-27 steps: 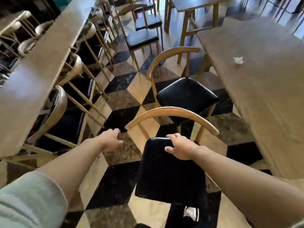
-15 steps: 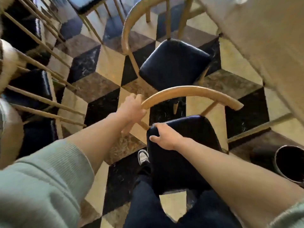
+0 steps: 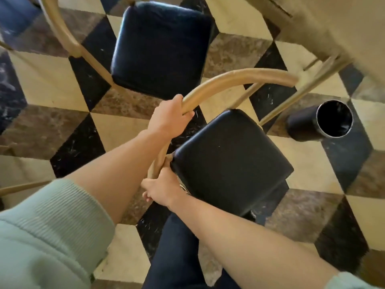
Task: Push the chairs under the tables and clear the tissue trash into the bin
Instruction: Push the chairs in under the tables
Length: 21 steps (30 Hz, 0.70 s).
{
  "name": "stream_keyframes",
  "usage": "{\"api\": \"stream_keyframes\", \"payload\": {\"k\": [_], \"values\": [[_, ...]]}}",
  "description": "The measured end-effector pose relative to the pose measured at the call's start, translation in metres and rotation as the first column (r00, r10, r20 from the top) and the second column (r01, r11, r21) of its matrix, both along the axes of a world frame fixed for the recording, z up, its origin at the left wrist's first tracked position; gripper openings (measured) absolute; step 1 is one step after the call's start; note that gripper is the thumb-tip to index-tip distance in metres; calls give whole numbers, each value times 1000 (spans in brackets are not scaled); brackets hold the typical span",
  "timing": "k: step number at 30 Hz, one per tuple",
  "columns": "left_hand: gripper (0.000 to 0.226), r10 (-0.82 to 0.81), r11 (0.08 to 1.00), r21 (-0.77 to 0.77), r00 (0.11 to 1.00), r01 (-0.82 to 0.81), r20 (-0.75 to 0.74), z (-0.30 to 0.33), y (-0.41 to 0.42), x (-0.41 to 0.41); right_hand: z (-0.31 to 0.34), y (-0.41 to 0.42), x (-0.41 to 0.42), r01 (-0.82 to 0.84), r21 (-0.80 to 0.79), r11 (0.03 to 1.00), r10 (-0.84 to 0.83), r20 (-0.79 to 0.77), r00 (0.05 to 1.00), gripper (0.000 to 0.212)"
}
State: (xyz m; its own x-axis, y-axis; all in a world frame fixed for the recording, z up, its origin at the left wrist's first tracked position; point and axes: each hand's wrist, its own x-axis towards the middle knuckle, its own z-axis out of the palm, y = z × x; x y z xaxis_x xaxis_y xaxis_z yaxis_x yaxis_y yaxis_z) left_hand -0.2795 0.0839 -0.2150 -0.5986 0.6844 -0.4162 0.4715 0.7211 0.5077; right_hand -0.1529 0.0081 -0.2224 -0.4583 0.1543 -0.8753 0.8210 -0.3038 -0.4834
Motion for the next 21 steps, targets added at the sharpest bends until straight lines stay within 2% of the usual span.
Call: {"api": "stream_keyframes", "payload": {"k": [2,4,10,12,17,21], "values": [[30,-9,1000,2,1000,9,-21,2,-3,-1,-3,-1,-2,-17,-4,1000,17,1,1000,59],[30,-8,1000,-14,1000,8,-27,5,-7,0,0,-3,0,-19,-13,1000,19,10,1000,65],[36,137,990,-38,990,-138,-15,13,-39,16,10,-16,31,-157,-34,987,157,-5,988,47],[34,210,977,-37,978,-210,-17,14,-51,30,14,-13,54,-208,-12,978,207,-53,977,51],[36,436,900,-22,900,-436,3,14,-69,77,15,16,116,-384,76,920,388,-62,919,75],[36,592,806,-76,802,-587,78,20,-55,128,22,64,173,-494,141,858,500,-8,866,62]]}}
